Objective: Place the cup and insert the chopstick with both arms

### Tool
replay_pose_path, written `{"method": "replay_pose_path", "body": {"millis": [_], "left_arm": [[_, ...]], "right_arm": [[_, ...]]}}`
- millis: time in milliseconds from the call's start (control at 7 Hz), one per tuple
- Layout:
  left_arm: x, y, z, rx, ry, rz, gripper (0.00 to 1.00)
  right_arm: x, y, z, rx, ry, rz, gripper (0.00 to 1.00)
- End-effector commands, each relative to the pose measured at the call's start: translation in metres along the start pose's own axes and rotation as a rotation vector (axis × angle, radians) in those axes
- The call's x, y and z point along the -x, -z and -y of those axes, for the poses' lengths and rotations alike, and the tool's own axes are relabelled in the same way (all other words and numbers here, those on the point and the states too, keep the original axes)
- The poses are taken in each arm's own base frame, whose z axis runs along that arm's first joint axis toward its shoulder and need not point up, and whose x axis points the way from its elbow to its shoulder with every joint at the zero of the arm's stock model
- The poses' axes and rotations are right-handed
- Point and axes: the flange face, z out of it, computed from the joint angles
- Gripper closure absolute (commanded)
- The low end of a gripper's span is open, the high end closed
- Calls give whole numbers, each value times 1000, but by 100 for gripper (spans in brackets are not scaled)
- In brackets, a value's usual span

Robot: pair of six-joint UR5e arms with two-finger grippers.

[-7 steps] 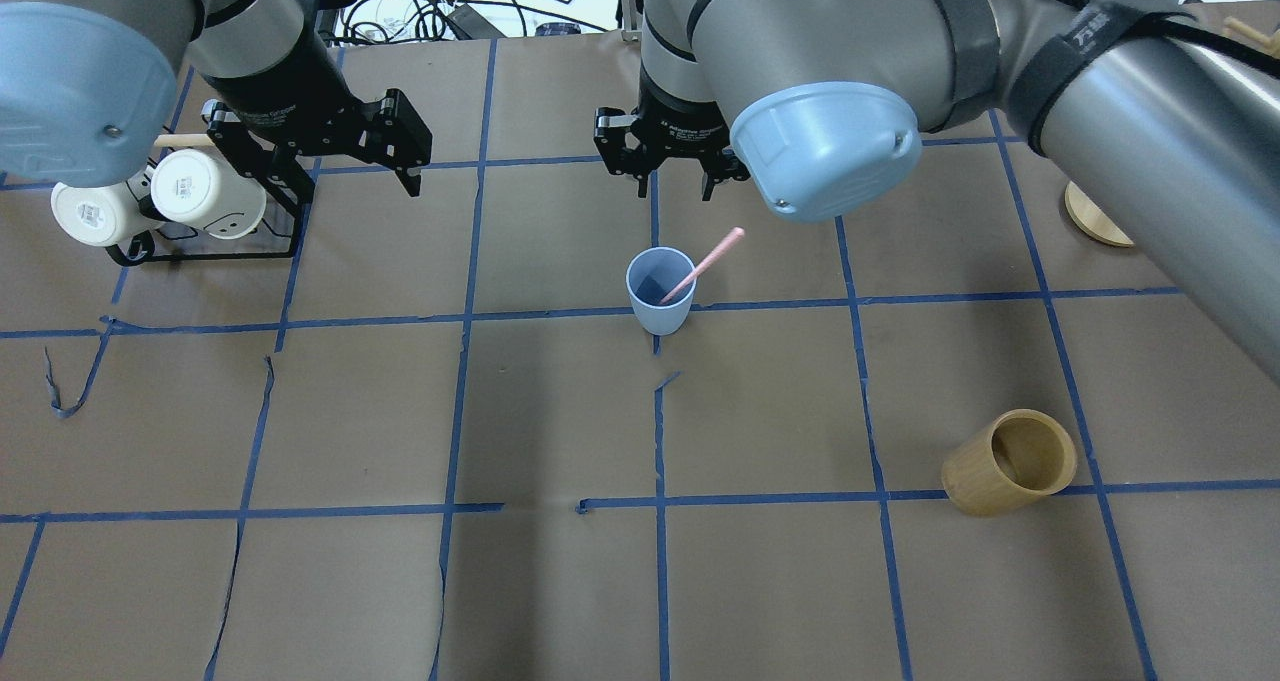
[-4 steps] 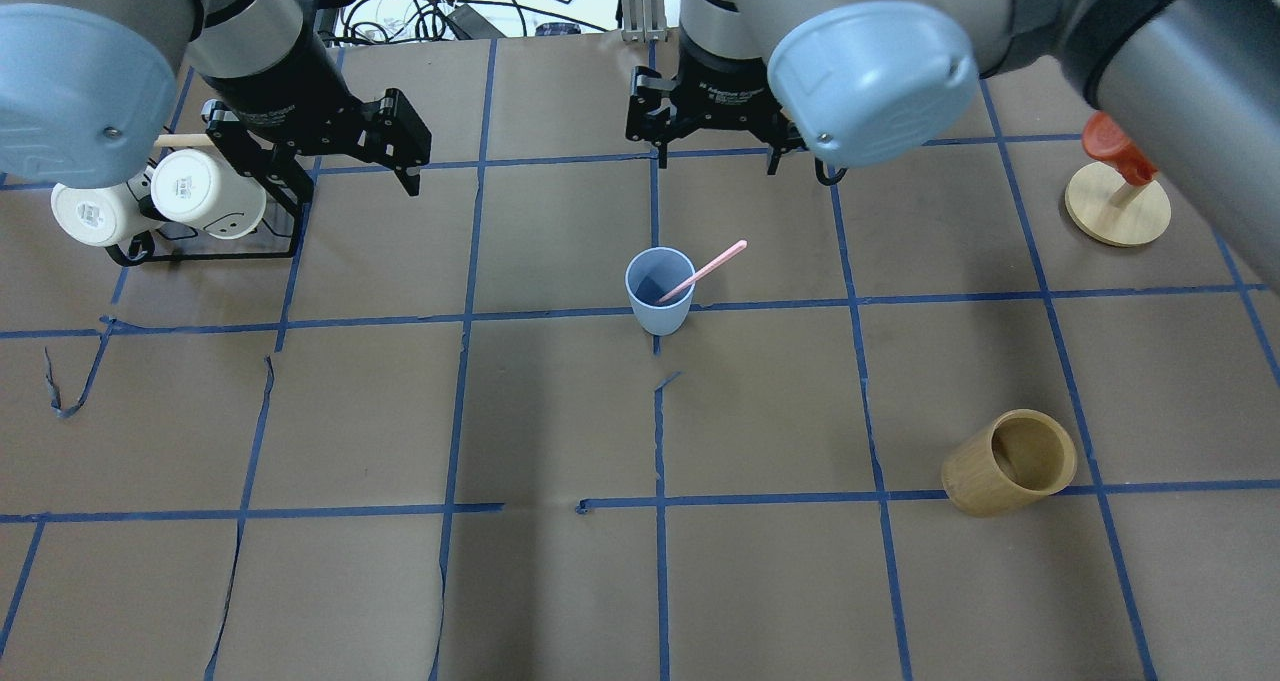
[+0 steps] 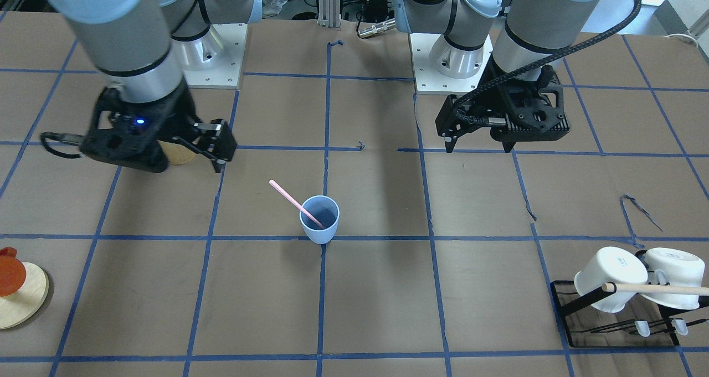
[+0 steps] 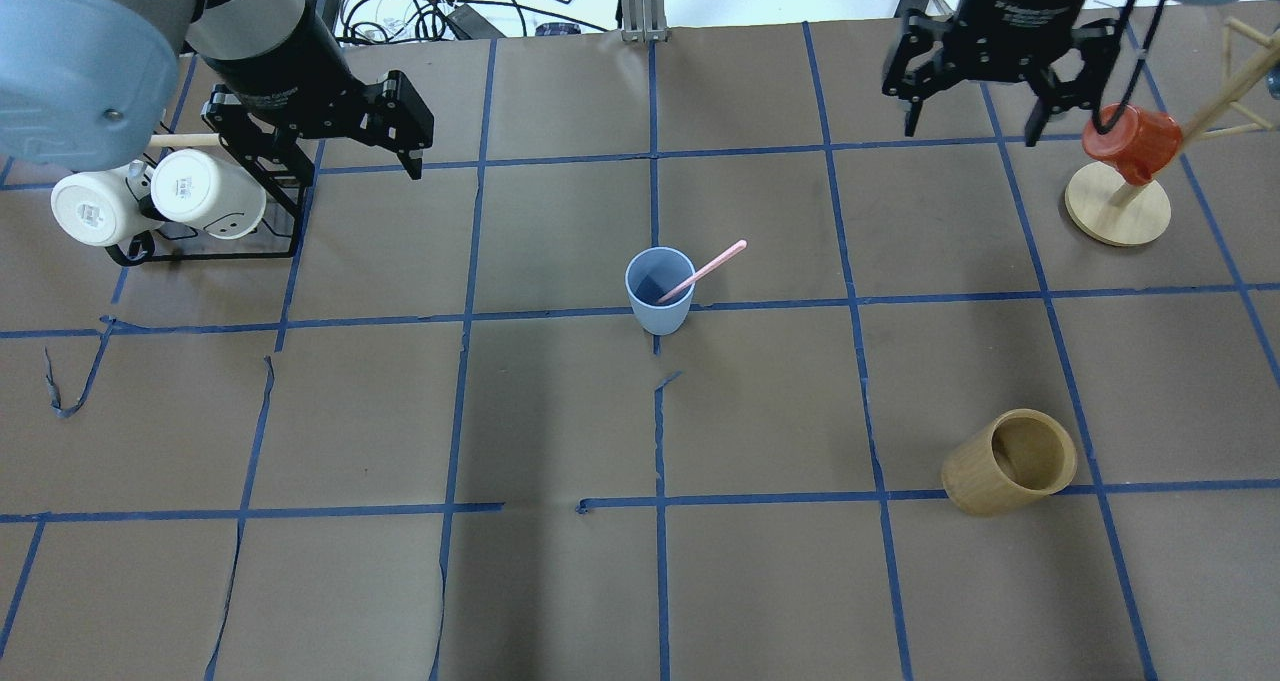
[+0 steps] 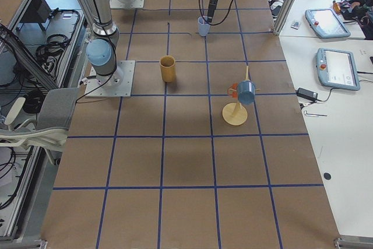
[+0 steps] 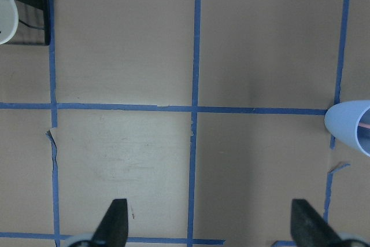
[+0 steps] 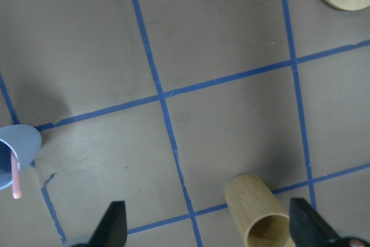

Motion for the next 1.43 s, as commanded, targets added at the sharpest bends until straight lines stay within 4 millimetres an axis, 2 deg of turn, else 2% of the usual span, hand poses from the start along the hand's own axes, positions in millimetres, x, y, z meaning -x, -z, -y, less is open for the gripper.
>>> {"method": "replay_pose_path", "body": {"millis": [0,143,286,429,571,714,1286], "left_arm": [[5,1,5,-4,-2,1,0],[5,-1,3,0,-3,3,0],[5,1,0,-10,-23,8,0],[5,3,-1,-21,-32,1,0],[5,8,-4,-29,-32,0,0],[4,8,-4,-28,-34,-4,0],[4,6,-3,-25,-34,-1,0]], "right_arm": [[-31,25,-19,-21,-25,-44,0],[-23,17,-33,0,-8,-23,1],[-5,9,-56,13,43,9,5],[7,9,-78,11,140,10,4],[7,13,-91,7,227,11,0],[6,10,-89,11,306,14,0],[6,6,-85,11,314,11,0]]}}
